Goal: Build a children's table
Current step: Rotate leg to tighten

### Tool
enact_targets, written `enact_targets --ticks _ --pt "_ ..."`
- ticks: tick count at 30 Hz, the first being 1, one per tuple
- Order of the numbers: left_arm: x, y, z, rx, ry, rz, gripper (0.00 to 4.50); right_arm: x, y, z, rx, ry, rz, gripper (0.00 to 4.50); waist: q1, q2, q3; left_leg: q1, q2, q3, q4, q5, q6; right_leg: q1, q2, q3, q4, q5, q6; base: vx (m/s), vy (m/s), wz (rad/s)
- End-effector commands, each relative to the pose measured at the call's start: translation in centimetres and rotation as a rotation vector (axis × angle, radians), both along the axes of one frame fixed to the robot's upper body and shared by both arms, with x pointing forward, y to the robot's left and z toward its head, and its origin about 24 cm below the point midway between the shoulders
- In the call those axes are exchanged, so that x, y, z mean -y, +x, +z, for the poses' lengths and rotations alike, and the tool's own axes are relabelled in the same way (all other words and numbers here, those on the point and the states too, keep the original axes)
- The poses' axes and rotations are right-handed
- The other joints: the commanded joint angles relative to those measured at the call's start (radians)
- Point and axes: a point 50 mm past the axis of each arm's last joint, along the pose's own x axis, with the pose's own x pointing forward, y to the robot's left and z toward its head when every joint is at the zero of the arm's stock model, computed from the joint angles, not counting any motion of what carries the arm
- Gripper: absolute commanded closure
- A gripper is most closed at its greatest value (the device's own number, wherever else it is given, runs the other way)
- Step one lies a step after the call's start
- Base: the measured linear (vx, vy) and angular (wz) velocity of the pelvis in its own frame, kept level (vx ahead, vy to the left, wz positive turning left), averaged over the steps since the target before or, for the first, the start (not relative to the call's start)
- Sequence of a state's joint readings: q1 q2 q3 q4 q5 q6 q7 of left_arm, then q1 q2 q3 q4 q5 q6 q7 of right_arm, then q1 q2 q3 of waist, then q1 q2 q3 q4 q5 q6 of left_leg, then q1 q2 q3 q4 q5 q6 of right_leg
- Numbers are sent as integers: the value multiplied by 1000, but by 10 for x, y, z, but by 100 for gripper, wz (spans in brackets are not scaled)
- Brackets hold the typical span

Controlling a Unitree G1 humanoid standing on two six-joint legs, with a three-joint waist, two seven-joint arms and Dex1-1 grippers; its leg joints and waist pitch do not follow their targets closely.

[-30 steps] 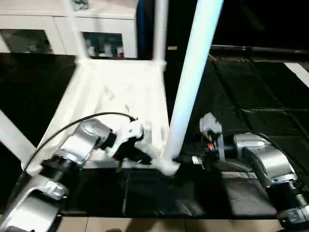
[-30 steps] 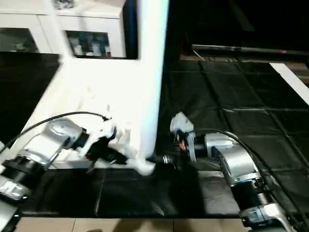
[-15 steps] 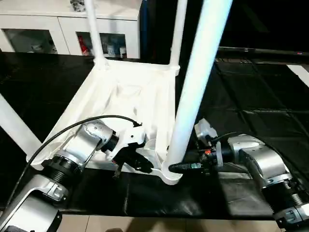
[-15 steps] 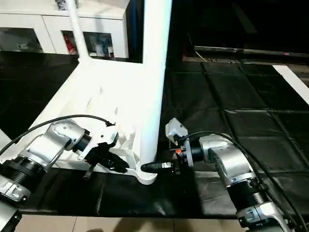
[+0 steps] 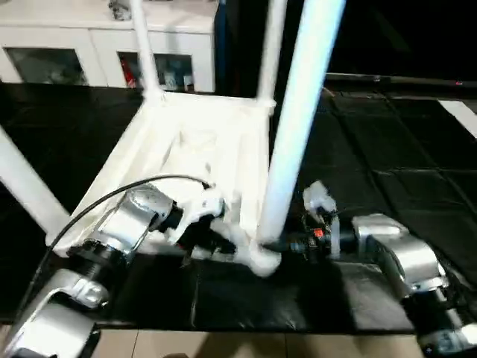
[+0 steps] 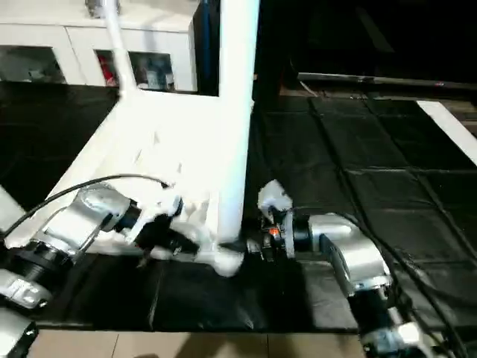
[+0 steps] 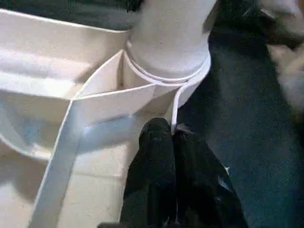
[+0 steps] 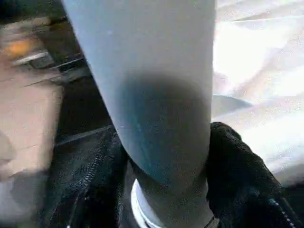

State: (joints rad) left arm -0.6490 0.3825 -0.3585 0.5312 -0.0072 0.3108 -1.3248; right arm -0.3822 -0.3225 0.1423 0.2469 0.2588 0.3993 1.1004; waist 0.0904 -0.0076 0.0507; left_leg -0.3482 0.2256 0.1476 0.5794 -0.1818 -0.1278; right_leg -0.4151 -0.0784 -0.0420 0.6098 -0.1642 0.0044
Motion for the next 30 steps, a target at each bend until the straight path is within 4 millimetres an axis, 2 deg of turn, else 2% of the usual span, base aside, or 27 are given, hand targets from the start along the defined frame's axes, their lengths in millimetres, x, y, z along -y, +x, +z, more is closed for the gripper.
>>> enact_targets --ticks 1,2,3,5,6,7,9,11,12,13,14,17,21,24,25,26,27,28,29,30 --pt "37 7 8 17 -113 72 450 -26 1 -15 -40 -25 -89 245 -6 -6 -55 -8 -23 22 -70 -275 -7 53 -33 15 -101 -529 -102 0 0 0" --pt "44 10 8 18 -130 124 450 -31 4 -18 -51 -31 -161 250 -12 -7 -54 -14 -26 20 -70 -261 -11 54 -33 12 -105 -549 -86 0 0 0" --pt "44 10 8 18 -130 124 450 -31 4 -18 -51 -31 -161 252 -16 -4 -54 -13 -28 20 -69 -270 -14 52 -32 10 -106 -563 -79 0 0 0" --pt "58 15 11 17 -168 219 450 -44 11 -20 -58 -41 -286 253 -35 -9 -54 -16 -34 17 -64 -287 -9 48 -30 3 -115 -610 -56 0 0 0" --pt "62 18 11 21 -178 275 450 -49 15 -19 -54 -38 -338 255 -37 -8 -55 -15 -34 15 -64 -292 -8 47 -31 1 -117 -619 -52 0 0 0" --pt "67 22 12 27 -188 332 450 -53 20 -18 -57 -41 -401 255 -49 -7 -55 -13 -35 15 -62 -302 -5 41 -28 -2 -119 -614 -59 0 0 0" --pt "74 25 13 31 -206 407 450 -58 26 -19 -60 -63 -491 255 -54 -8 -56 -14 -35 14 -63 -308 0 42 -27 -3 -120 -609 -59 0 0 0" --pt "78 26 14 37 -218 442 450 -63 30 -19 -50 -83 -539 255 -58 -5 -59 -19 -31 11 -70 -295 9 50 -27 -1 -114 -540 -77 0 0 0" --pt "79 26 15 41 -218 444 450 -65 30 -17 -50 -66 -526 255 -57 -3 -60 -18 -28 12 -71 -292 11 50 -28 1 -112 -512 -84 0 0 0" --pt "80 26 15 39 -224 441 450 -66 30 -16 -39 -65 -508 221 -55 -5 -62 -17 -25 14 -72 -277 24 51 -26 7 -105 -427 -110 0 0 0" --pt "80 25 16 39 -227 436 450 -67 29 -15 -25 -70 -490 189 -55 -6 -63 -17 -25 16 -71 -270 27 51 -26 10 -103 -399 -121 0 0 0" --pt "74 24 14 60 -187 414 450 -66 26 -14 -19 -54 -456 178 -52 -6 -65 -16 -23 21 -68 -227 37 55 -27 17 -91 -292 -170 0 0 0" --pt "62 23 10 96 -122 357 450 -54 23 -13 27 -58 -394 147 -48 -5 -68 -16 -24 25 -64 -179 52 64 -29 19 -85 -219 -196 0 0 0" --pt "54 18 10 105 -104 249 450 -39 16 -11 52 -41 -277 113 -41 -3 -70 -15 -21 26 -63 -146 67 69 -27 18 -79 -152 -219 0 0 0" --pt "53 18 10 105 -103 237 450 -38 15 -11 53 -39 -265 113 -40 -2 -70 -14 -20 26 -63 -145 69 70 -28 19 -76 -141 -225 0 0 0" --pt "50 15 11 99 -98 178 450 -30 11 -8 60 -30 -200 107 -39 5 -68 -12 -19 25 -64 -154 71 67 -28 19 -77 -140 -235 0 0 0" --pt "50 15 11 99 -98 178 450 -30 11 -8 60 -30 -200 107 -37 2 -69 -11 -18 25 -64 -162 71 69 -27 17 -77 -144 -236 0 0 0" --pt "44 12 11 94 -78 117 450 -21 6 -3 64 -18 -128 89 -36 2 -66 -9 -17 27 -66 -181 69 65 -27 19 -80 -162 -238 0 0 0" --pt "40 11 10 85 -57 89 450 -17 4 -1 74 -19 -87 77 -33 7 -65 -7 -15 26 -67 -202 65 65 -29 19 -82 -190 -237 0 0 0" --pt "39 11 9 83 -50 80 450 -16 3 0 77 -24 -76 69 -31 6 -63 -3 -14 28 -68 -229 60 60 -28 19 -86 -225 -233 0 0 0"
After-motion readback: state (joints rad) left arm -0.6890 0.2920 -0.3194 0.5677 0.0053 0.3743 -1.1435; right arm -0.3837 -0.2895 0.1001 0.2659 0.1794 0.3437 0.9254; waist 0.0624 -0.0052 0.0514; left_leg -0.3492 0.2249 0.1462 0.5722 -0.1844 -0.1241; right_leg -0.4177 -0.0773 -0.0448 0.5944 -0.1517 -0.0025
